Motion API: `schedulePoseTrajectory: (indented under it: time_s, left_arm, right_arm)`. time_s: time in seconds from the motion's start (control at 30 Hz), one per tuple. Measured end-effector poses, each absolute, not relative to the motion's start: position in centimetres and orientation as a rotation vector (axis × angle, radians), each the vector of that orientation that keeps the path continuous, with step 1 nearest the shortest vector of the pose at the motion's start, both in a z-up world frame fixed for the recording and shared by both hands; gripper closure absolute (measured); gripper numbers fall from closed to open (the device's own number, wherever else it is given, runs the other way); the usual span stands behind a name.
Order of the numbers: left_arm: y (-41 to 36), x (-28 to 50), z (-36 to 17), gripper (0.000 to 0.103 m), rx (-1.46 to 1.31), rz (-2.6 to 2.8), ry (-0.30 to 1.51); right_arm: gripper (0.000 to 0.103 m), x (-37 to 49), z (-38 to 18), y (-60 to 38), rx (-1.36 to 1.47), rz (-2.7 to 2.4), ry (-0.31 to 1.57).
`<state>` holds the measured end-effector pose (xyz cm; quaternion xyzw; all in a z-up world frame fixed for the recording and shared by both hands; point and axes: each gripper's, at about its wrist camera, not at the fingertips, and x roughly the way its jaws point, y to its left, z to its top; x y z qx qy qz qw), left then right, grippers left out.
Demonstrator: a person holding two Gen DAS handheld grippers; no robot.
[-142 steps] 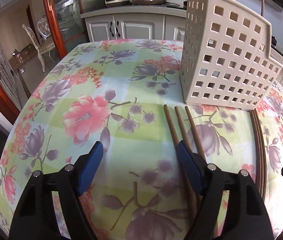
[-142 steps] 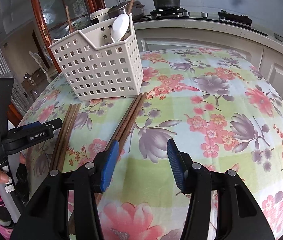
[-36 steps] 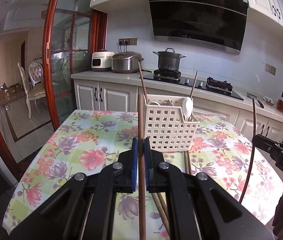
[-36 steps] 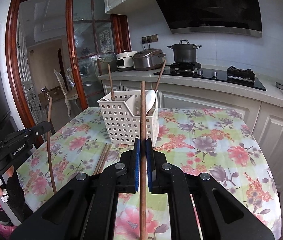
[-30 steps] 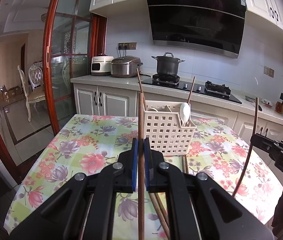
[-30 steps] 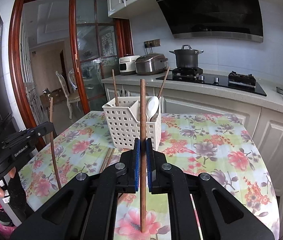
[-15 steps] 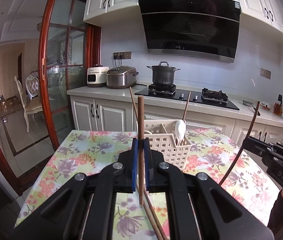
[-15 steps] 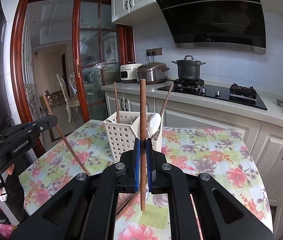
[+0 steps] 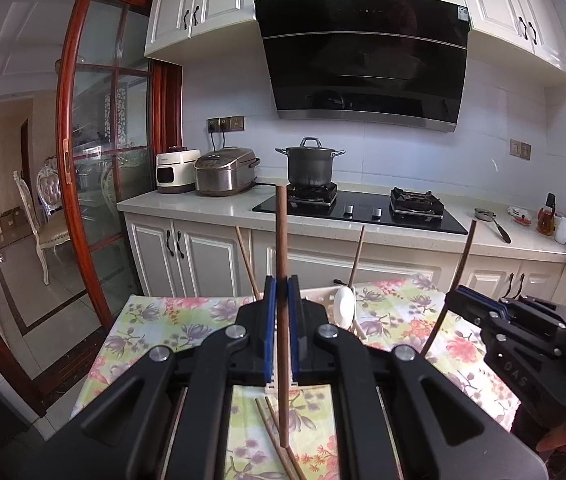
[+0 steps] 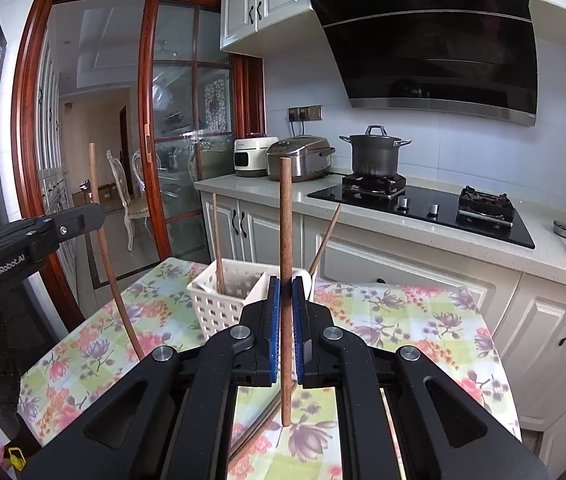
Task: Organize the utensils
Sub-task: 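Lower the chopsticks into the white basket and open both tools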
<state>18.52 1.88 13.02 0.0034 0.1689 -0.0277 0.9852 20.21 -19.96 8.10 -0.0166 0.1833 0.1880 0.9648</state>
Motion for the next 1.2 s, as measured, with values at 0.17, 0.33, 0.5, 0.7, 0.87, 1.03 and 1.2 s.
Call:
schedulePoseTrajectory:
  time_s: [0.17,0.33,0.5,0.7,0.87,1.03,1.2]
  left_arm:
    - [1.4,20.3,15.9,0.097,0.010,-0.065,0.328]
    - [1.0,22.2,19.0,0.097,0.009,-0.065,0.307]
    - [0.6,24.6,21.3,0.097,0.005,-0.046,0.283]
    - [1.3,28.2,21.5,0.097,-0.032,-0.031,0.295]
    - [2.0,31.2,19.7,0.097,-0.067,-0.038,0.348]
    - [2.9,33.8,16.9,0.097,-0.094,-0.035,0.430]
    - [4.1,35.9,13.8,0.094,-0.124,0.000,0.506]
  right_arm:
    - [0.096,22.3,9.8,-19.5,-0.030,0.375,0.360]
    - [0.096,24.3,11.6,-18.9,-0.019,0.376,0.354]
    - [0.096,26.1,13.1,-18.5,0.002,0.375,0.335]
    - [0.096,28.3,13.3,-17.3,0.005,0.385,0.322]
    - [0.096,29.7,12.7,-16.2,-0.011,0.396,0.345]
    - [0.096,31.6,10.7,-14.9,-0.017,0.401,0.416]
    - [0.093,33.7,8.4,-14.6,-0.001,0.388,0.500]
